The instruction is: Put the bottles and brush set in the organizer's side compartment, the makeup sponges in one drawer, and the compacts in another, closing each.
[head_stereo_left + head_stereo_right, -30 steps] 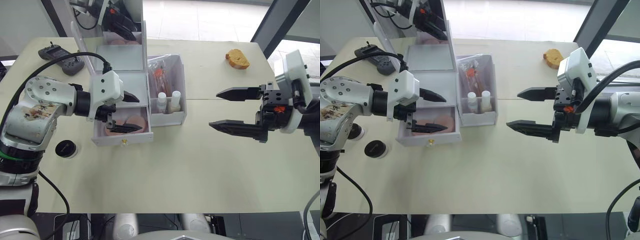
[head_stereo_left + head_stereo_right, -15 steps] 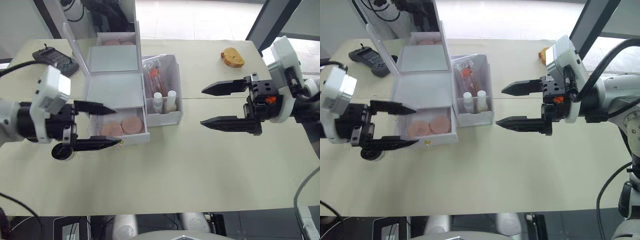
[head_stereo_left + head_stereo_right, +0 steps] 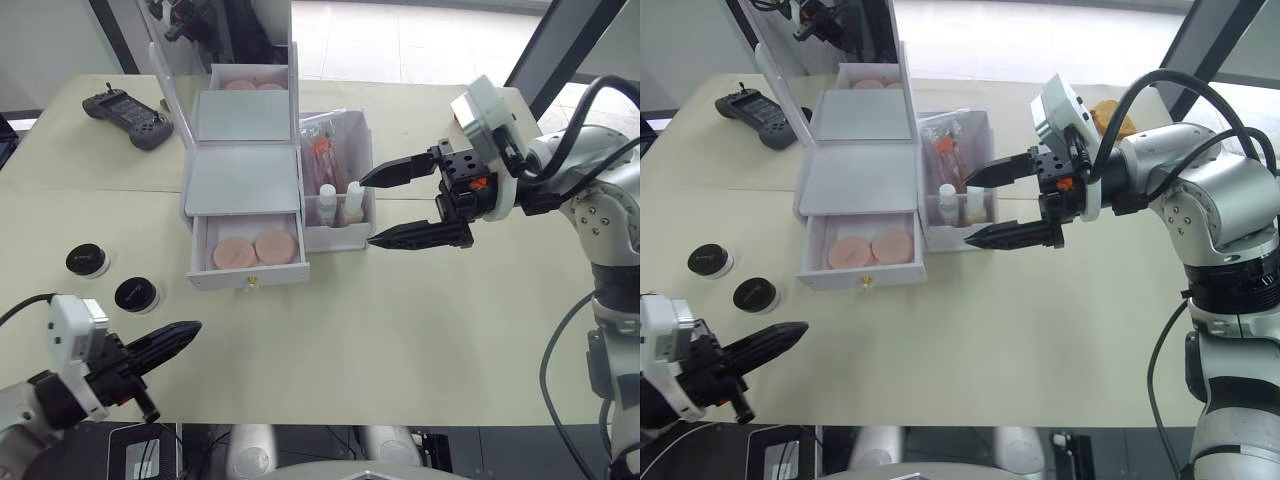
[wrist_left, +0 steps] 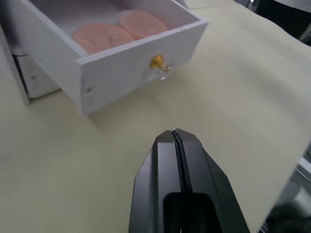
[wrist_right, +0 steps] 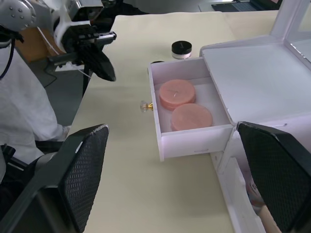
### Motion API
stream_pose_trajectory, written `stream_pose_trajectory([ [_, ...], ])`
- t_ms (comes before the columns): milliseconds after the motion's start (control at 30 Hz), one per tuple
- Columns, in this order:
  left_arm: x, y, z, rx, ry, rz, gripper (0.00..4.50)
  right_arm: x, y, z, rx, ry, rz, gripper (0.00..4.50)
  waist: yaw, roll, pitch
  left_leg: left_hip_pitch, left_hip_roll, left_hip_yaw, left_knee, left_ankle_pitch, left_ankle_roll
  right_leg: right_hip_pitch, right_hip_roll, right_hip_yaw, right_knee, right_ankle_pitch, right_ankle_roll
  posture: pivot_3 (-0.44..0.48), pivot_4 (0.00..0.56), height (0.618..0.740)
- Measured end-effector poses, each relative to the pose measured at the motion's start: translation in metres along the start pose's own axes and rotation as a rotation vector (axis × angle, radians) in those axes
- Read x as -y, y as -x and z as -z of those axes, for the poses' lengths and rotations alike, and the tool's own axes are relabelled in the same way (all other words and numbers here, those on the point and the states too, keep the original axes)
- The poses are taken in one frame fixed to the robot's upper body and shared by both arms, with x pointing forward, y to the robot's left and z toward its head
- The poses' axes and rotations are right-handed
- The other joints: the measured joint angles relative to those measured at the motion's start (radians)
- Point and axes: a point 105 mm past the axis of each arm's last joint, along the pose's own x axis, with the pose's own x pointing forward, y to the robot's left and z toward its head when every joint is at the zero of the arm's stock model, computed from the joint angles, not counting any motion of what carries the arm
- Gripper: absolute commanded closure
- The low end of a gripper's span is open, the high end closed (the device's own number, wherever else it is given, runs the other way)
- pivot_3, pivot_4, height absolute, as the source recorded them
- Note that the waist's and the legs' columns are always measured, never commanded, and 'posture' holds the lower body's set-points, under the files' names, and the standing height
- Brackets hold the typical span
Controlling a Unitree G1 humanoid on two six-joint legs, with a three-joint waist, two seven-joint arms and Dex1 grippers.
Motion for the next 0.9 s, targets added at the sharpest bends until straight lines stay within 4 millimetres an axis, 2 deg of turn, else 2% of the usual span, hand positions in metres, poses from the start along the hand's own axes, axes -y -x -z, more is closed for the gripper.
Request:
stream_pose_trajectory([
  [67, 0.001, -0.012, 0.004, 0.026, 0.003, -0.006, 4.48, -0.001, 0.0, 0.0, -0.003, -0.001, 0.0, 0.0, -0.003, 0.0, 0.0, 0.0, 0.0, 0.0, 0.0, 0.0, 0.0, 0.0, 0.0, 0.0, 0.001, 0.0, 0.0, 0.0, 0.15, 0.705],
  [200, -0.009, -0.022, 0.01, 0.042, 0.002, -0.035, 4.48, -0.002, 0.0, -0.001, -0.015, -0.001, 0.01, 0.0, -0.008, 0.0, 0.0, 0.0, 0.0, 0.0, -0.001, 0.0, 0.0, -0.001, 0.001, 0.0, 0.002, 0.0, 0.0, 0.0, 0.15, 0.705],
  [400, -0.03, -0.043, -0.003, 0.113, -0.031, -0.078, 4.48, -0.002, 0.001, -0.004, -0.022, 0.008, 0.052, 0.0, -0.004, 0.0, 0.0, 0.0, 0.0, 0.0, -0.001, 0.0, 0.0, -0.001, 0.0, 0.0, 0.001, 0.0, 0.0, 0.0, 0.15, 0.705],
  [600, -0.038, -0.056, -0.016, 0.166, -0.047, -0.075, 4.48, -0.003, 0.01, -0.009, -0.032, 0.017, 0.104, 0.0, -0.002, 0.0, 0.0, 0.0, 0.0, 0.0, -0.001, 0.0, 0.0, -0.001, 0.001, 0.0, 0.001, 0.0, 0.0, 0.0, 0.15, 0.705],
  [900, -0.057, -0.078, -0.025, 0.174, -0.087, -0.133, 4.48, -0.001, 0.019, -0.011, -0.056, 0.005, 0.163, 0.0, -0.003, 0.0, 0.0, 0.0, 0.0, 0.0, -0.002, 0.0, 0.0, -0.001, 0.001, 0.0, 0.001, 0.001, 0.001, 0.0, 0.15, 0.705],
])
